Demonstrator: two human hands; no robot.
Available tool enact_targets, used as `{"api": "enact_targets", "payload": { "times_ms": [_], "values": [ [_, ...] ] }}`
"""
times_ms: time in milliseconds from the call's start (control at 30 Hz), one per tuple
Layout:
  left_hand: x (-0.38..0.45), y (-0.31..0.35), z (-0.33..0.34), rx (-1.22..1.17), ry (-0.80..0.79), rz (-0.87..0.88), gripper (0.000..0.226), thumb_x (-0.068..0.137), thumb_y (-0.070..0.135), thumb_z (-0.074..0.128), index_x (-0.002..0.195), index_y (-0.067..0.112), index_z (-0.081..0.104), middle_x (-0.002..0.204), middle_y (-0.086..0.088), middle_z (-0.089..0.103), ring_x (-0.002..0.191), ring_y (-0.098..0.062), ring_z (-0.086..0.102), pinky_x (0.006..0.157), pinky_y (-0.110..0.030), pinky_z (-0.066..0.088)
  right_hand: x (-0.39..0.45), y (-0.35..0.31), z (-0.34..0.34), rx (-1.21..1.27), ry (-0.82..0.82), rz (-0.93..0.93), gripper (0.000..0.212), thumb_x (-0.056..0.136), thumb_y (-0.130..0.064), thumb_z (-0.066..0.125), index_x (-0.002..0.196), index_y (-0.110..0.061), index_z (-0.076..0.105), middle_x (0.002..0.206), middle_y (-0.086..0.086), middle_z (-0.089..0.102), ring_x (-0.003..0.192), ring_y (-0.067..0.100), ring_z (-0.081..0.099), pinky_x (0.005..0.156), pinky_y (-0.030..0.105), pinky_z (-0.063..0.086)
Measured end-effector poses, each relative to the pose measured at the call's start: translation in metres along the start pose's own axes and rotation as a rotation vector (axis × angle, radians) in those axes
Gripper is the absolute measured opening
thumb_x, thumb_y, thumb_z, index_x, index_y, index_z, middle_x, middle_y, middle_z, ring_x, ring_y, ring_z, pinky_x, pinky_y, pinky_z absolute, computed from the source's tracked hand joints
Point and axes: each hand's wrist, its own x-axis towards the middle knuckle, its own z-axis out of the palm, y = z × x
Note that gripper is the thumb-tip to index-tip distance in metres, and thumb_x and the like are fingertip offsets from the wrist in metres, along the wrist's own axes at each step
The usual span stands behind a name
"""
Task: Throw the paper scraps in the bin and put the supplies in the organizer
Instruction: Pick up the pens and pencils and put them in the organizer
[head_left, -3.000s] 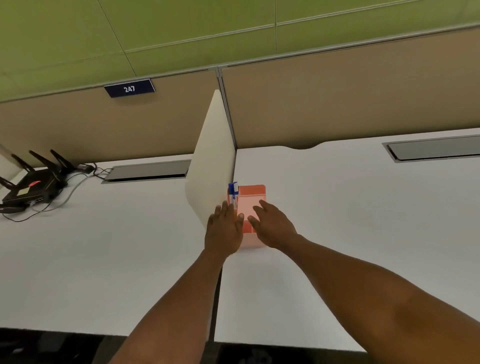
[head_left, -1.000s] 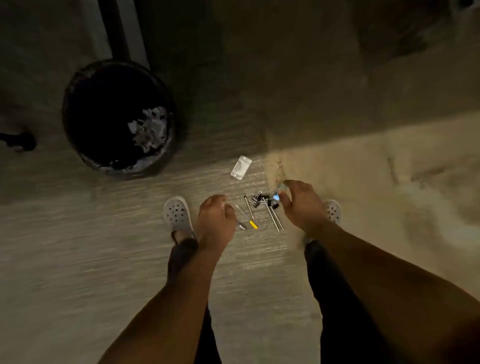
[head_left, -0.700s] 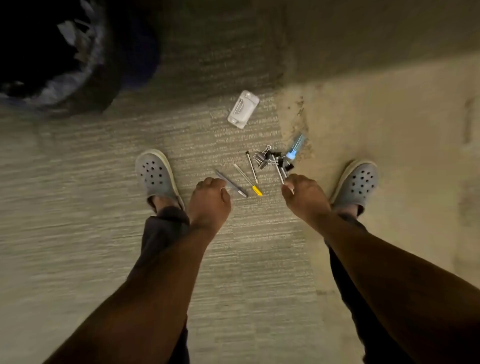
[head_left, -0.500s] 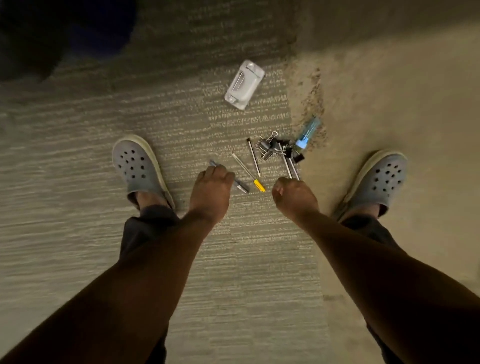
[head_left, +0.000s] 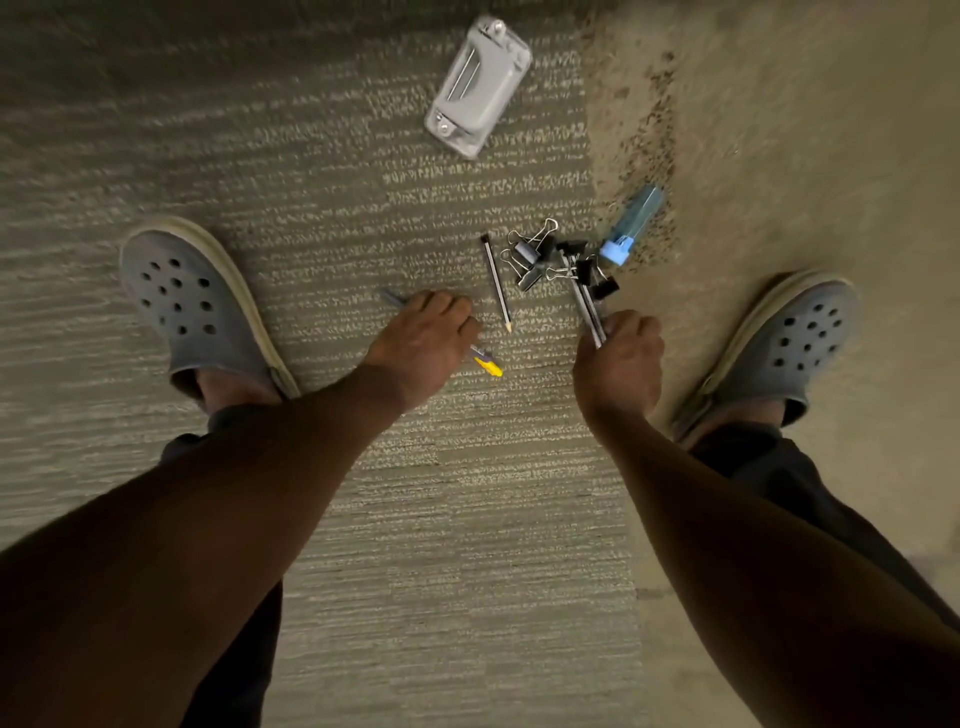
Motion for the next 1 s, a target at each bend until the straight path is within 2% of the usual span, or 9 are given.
{"api": "enact_targets", "payload": {
  "times_ms": [100, 233, 300, 367, 500, 600, 733, 900, 1000],
  "values": [
    [-0.003, -0.005, -0.002, -0.078, 0.006, -0.002, 0.032, 0.086, 0.006, 0.046, 0.117, 0.005, 0.055, 0.117, -0.016, 0.056, 0.107, -0.033, 0.053, 0.093, -0.046, 0.047, 0.003, 0.007, 0.002, -0.146, -0.098, -0.157, 0.025, 0.091, -0.024, 0.053, 0.108, -0.005, 0.055, 0.109, 0.018, 0.054, 0.099, 0.037, 0.053, 0.077, 0.043, 0.047],
    [-0.005, -0.011, -0.009, -0.266, 0.100, -0.005, 0.029, 0.089, 0.007, 0.039, 0.113, 0.004, 0.055, 0.108, -0.015, 0.056, 0.097, -0.031, 0.054, 0.087, -0.044, 0.049, 0.001, 0.006, 0.002, -0.340, -0.172, -0.277, 0.025, 0.092, -0.009, 0.038, 0.110, 0.003, 0.051, 0.106, 0.024, 0.057, 0.092, 0.039, 0.057, 0.075, 0.042, 0.047],
    [-0.005, -0.008, -0.013, -0.417, 0.156, -0.075, 0.027, 0.086, -0.004, 0.047, 0.113, 0.001, 0.052, 0.104, -0.016, 0.054, 0.089, -0.026, 0.053, 0.075, -0.038, 0.050, -0.002, 0.005, 0.002, -0.364, -0.214, -0.296, 0.027, 0.095, -0.011, 0.032, 0.113, 0.002, 0.046, 0.107, 0.023, 0.057, 0.091, 0.037, 0.058, 0.074, 0.041, 0.048],
    [-0.002, -0.004, -0.020, -0.568, 0.193, -0.206, 0.033, 0.081, -0.013, 0.053, 0.112, -0.002, 0.049, 0.102, -0.017, 0.052, 0.081, -0.018, 0.046, 0.061, -0.028, 0.039, -0.005, 0.003, 0.003, -0.317, -0.211, -0.285, 0.026, 0.099, -0.022, 0.036, 0.113, -0.001, 0.044, 0.106, 0.021, 0.059, 0.090, 0.035, 0.060, 0.073, 0.039, 0.048],
    [0.009, -0.002, -0.030, -0.667, 0.197, -0.312, 0.021, 0.091, -0.004, 0.054, 0.110, 0.001, 0.047, 0.097, -0.014, 0.050, 0.060, -0.010, 0.037, 0.046, -0.020, 0.025, -0.002, 0.000, 0.004, -0.232, -0.191, -0.271, 0.028, 0.101, -0.030, 0.040, 0.113, -0.005, 0.046, 0.106, 0.018, 0.061, 0.092, 0.036, 0.061, 0.073, 0.039, 0.046],
    [0.020, -0.007, -0.033, -0.565, 0.136, -0.244, 0.024, 0.093, 0.006, 0.056, 0.116, 0.003, 0.049, 0.105, -0.016, 0.055, 0.063, -0.026, 0.056, 0.048, -0.034, 0.044, 0.002, -0.004, 0.003, -0.170, -0.245, -0.229, 0.026, 0.101, -0.025, 0.036, 0.113, -0.004, 0.046, 0.106, 0.020, 0.062, 0.092, 0.036, 0.060, 0.073, 0.038, 0.044],
    [0.032, -0.014, -0.040, -0.299, 0.025, -0.154, 0.045, 0.082, -0.007, 0.056, 0.124, 0.008, 0.050, 0.104, -0.013, 0.061, 0.073, -0.029, 0.062, 0.051, -0.030, 0.039, -0.006, -0.005, -0.002, -0.052, -0.422, -0.111, 0.017, 0.102, -0.020, 0.028, 0.100, -0.009, 0.042, 0.099, 0.019, 0.064, 0.077, 0.027, 0.051, 0.068, 0.033, 0.033],
    [0.038, -0.020, -0.048, -0.115, -0.094, -0.103, 0.035, 0.088, -0.001, 0.052, 0.120, 0.012, 0.054, 0.102, -0.011, 0.064, 0.080, -0.031, 0.065, 0.066, -0.035, 0.047, -0.024, 0.007, -0.003, 0.063, -0.571, -0.116, 0.010, 0.098, -0.023, 0.039, 0.099, -0.013, 0.039, 0.080, 0.007, 0.053, 0.071, 0.029, 0.052, 0.065, 0.031, 0.033],
    [0.035, -0.024, -0.047, -0.105, -0.058, -0.099, 0.040, 0.086, 0.000, 0.054, 0.124, 0.011, 0.048, 0.096, -0.011, 0.065, 0.073, -0.029, 0.063, 0.061, -0.033, 0.048, -0.030, 0.008, -0.001, 0.162, -0.577, -0.079, 0.008, 0.094, -0.020, 0.043, 0.096, -0.012, 0.040, 0.079, 0.009, 0.055, 0.073, 0.033, 0.057, 0.063, 0.031, 0.034]
  ]
}}
